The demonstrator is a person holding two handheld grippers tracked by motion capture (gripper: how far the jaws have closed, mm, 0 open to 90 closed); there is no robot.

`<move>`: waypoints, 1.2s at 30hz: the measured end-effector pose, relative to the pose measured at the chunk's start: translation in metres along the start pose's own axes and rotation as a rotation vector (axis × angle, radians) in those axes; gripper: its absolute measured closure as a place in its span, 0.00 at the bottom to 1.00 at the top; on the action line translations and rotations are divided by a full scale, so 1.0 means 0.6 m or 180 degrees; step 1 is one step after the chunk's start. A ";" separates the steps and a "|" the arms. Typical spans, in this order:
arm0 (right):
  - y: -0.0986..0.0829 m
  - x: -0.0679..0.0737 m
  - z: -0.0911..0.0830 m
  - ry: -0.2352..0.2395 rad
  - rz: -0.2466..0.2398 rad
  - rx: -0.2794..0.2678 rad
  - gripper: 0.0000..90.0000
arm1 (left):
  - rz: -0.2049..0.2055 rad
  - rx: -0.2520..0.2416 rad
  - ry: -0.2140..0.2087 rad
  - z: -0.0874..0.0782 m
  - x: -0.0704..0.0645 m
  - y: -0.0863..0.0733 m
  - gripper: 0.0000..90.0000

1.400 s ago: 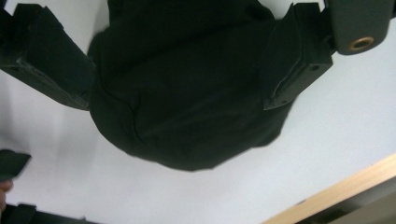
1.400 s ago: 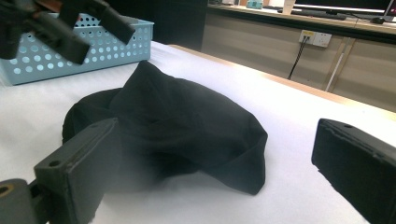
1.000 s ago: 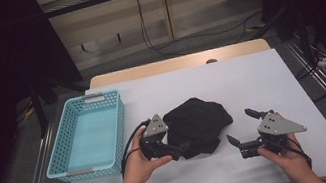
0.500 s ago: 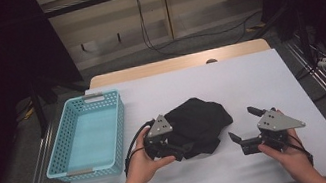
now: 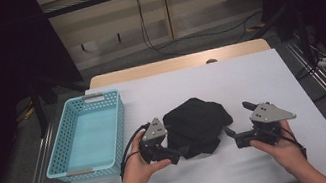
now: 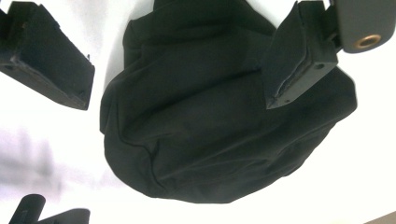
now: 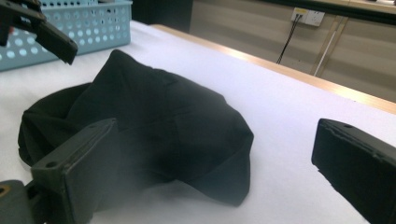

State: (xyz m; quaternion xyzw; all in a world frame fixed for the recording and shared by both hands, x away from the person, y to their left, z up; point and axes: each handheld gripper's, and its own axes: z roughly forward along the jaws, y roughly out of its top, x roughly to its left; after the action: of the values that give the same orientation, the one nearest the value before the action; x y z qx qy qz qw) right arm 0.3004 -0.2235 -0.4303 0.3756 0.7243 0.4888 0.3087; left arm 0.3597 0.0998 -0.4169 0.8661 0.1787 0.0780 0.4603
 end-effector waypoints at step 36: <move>-0.015 0.008 0.028 0.0123 0.0063 0.0286 0.02 | 0.0014 0.0706 -0.0285 0.033 -0.028 -0.028 0.94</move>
State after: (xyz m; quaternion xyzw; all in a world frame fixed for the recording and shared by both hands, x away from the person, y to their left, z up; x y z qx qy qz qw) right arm 0.3093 -0.2136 -0.4445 0.3868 0.7476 0.4660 0.2727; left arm 0.3464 0.0868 -0.4413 0.9147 0.1636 0.0201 0.3690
